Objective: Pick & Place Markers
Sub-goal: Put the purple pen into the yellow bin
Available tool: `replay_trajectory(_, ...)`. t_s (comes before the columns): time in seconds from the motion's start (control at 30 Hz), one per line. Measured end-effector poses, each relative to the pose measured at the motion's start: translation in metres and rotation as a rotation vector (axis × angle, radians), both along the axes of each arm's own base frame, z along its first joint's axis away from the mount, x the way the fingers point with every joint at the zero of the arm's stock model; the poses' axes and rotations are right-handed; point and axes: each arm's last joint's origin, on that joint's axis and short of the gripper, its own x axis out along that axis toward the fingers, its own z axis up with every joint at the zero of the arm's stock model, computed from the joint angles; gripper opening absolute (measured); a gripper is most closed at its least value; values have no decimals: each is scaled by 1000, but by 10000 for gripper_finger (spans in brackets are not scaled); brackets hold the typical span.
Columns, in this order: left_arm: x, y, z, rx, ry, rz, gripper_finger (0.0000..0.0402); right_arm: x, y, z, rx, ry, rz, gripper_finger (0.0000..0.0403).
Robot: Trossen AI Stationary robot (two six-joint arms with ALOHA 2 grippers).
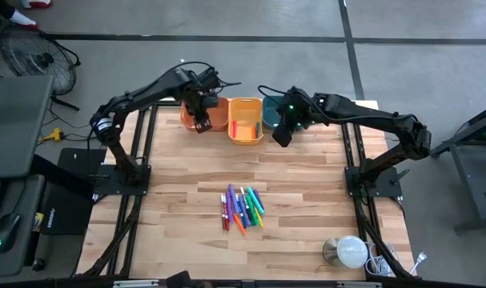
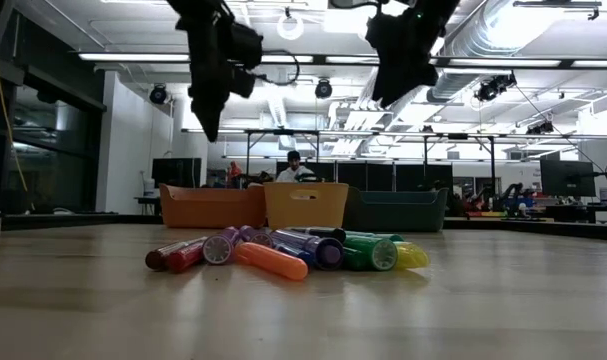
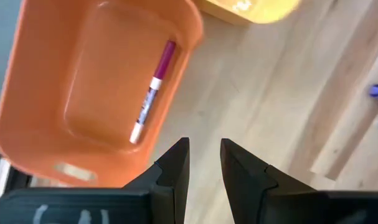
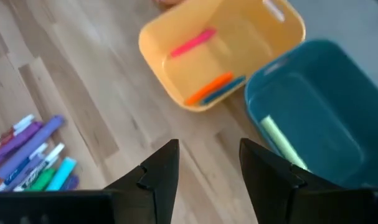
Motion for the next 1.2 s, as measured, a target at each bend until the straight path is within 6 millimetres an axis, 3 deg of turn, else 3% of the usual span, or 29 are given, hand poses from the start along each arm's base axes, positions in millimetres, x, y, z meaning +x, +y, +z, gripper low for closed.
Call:
replay_trajectory(0.3, 6, -48, 10, 16, 21, -39, 88, -5, 11, -6, 71, 82, -61, 156)
replay_trajectory(0.57, -4, -96, -25, -40, 78, -7, 88, 2, 47, -11, 60, 116, -29, 156)
replay_trajectory(0.83, -30, -148, -61, -89, 37, 15, 88, 6, 78, -60, 182, 120, -15, 156)
replay_trajectory(0.9, -27, -157, -63, -75, -36, -8, 88, 6, 81, -70, 224, 98, -46, 155)
replay_trajectory(1.0, -39, -168, -72, -53, 4, -46, 88, 6, 86, -84, 251, 73, -65, 151)
replay_trajectory(1.07, -35, -172, -72, -37, -80, -82, 88, 6, 89, -91, 274, 71, -50, 147)
replay_trajectory(1.13, -47, -174, -79, -13, -32, -111, 88, 7, 93, -95, 300, 58, -24, 143)
replay_trajectory(1.2, -46, -175, -82, 9, -87, -134, 88, 9, 95, -97, 325, 42, -5, 140)
